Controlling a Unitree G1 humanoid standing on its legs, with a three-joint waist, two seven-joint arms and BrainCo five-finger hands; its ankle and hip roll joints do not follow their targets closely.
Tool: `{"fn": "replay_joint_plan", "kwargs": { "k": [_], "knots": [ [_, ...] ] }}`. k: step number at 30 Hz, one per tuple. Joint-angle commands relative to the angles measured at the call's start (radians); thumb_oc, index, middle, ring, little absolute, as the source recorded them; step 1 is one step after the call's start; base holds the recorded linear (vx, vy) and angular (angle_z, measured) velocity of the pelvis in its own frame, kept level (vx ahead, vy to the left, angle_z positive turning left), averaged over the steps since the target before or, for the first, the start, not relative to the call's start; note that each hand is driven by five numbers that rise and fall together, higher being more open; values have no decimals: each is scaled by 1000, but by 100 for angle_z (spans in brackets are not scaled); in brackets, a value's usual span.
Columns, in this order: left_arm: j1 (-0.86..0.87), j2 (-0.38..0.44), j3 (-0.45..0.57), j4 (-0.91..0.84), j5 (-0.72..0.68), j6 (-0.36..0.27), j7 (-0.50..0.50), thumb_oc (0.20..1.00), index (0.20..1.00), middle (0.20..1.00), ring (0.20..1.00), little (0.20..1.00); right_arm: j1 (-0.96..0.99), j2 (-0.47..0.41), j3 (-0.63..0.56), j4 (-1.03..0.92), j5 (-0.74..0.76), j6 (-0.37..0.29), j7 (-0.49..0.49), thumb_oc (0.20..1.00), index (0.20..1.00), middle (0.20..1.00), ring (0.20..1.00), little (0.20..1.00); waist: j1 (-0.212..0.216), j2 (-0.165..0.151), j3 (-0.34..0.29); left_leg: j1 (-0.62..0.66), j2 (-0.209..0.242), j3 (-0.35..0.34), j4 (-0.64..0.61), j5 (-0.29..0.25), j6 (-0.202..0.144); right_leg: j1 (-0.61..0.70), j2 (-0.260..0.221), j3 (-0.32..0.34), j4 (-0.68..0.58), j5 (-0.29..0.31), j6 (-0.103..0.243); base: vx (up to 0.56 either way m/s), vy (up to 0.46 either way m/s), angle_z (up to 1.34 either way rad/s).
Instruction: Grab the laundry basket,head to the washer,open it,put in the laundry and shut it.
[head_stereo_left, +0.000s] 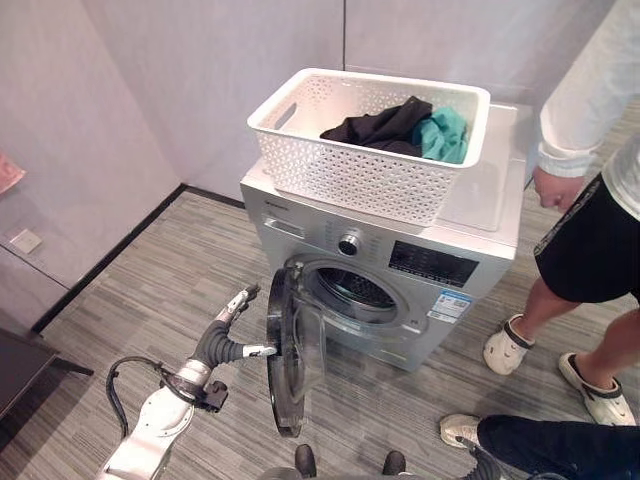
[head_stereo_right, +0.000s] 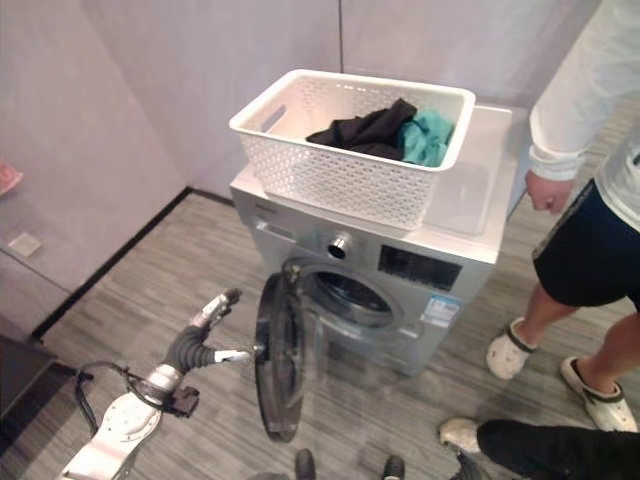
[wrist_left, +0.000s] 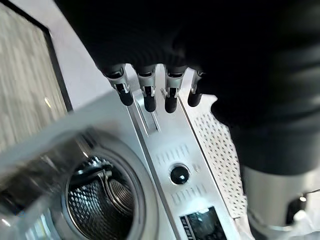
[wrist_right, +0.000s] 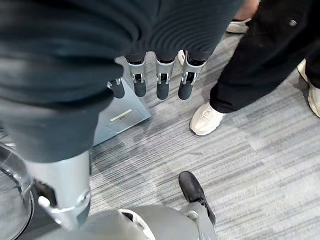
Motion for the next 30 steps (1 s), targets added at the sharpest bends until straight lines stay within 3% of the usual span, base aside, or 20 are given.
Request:
{"fn": "replay_joint_plan", "kwargs": {
  "k": [1, 10, 15, 16, 19, 21, 25, 27, 30],
  "knots": [
    [-43, 29, 32, -44, -41, -40, -27, 1000, 1000, 1000, 1000, 1000, -34, -35, 20, -26, -24, -15, -8, 1000, 1000, 1000, 1000, 1000, 3, -44, 33, -60, 86, -46, -6, 86, -93, 75, -6, 15, 10, -91, 33, -60, -123, -4],
    [-71, 47, -46, -8, -71, -15, -74, 1000, 1000, 1000, 1000, 1000, -78, -103, 77, -36, -51, -25, -5, 1000, 1000, 1000, 1000, 1000, 13, -26, 92, -97, 160, -81, 2, 174, -138, 76, 81, -4, 11, -118, -14, -99, -132, 3],
    [-125, 28, -129, 63, -47, -10, -95, 1000, 1000, 1000, 1000, 1000, -120, -133, 93, -16, -63, -24, -17, 1000, 1000, 1000, 1000, 1000, 19, -15, 119, -133, 182, -95, -3, 217, -163, 69, 93, -26, 7, -117, -17, -99, -91, 12],
    [-146, 20, -158, 85, -46, -9, -102, 1000, 1000, 1000, 1000, 1000, -133, -137, 92, 2, -61, -22, -23, 1000, 1000, 1000, 1000, 1000, 18, -21, 128, -139, 164, -103, 4, 211, -157, 67, 83, -31, 7, -112, -17, -60, -48, 7],
    [-146, -6, -194, 131, -44, -2, -117, 1000, 1000, 1000, 1000, 1000, -153, -131, 107, 31, -68, -17, -20, 1000, 1000, 1000, 1000, 1000, 19, -40, 105, -119, 74, -152, 34, 114, -106, 45, 63, -16, 7, -99, -10, -11, -25, 8],
    [-146, -11, -220, 152, -27, 4, -122, 1000, 1000, 1000, 1000, 1000, -158, -124, 119, 41, -69, -17, -16, 1000, 1000, 1000, 1000, 1000, 18, -46, 91, -105, 37, -185, 29, 75, -89, 34, 64, 8, 7, -99, -9, 35, -2, -15],
    [-150, -26, -254, 249, 16, 24, -116, 1000, 1000, 1000, 1000, 1000, -150, -101, 130, 49, -63, -8, -14, 1000, 1000, 1000, 1000, 1000, -1, -51, 63, -88, 34, -170, 9, 79, -76, 36, 63, 29, 7, -92, -12, 78, 52, -11],
    [-177, -93, -238, 439, 71, 54, -61, 1000, 1000, 1000, 1000, 1000, -145, -83, 123, 55, -55, 7, -15, 1000, 1000, 1000, 1000, 1000, -18, -68, 62, -86, 21, -149, 18, 51, -62, 20, 45, 72, 7, -80, 1, 41, 143, -24],
    [-191, -116, -228, 505, 101, 63, -38, 1000, 1000, 1000, 1000, 1000, -148, -79, 121, 63, -58, 14, -16, 1000, 1000, 1000, 1000, 1000, -23, -75, 62, -90, 17, -130, 11, 43, -53, -1, 41, 96, 7, -71, 8, 4, 78, -37]
  ]
}}
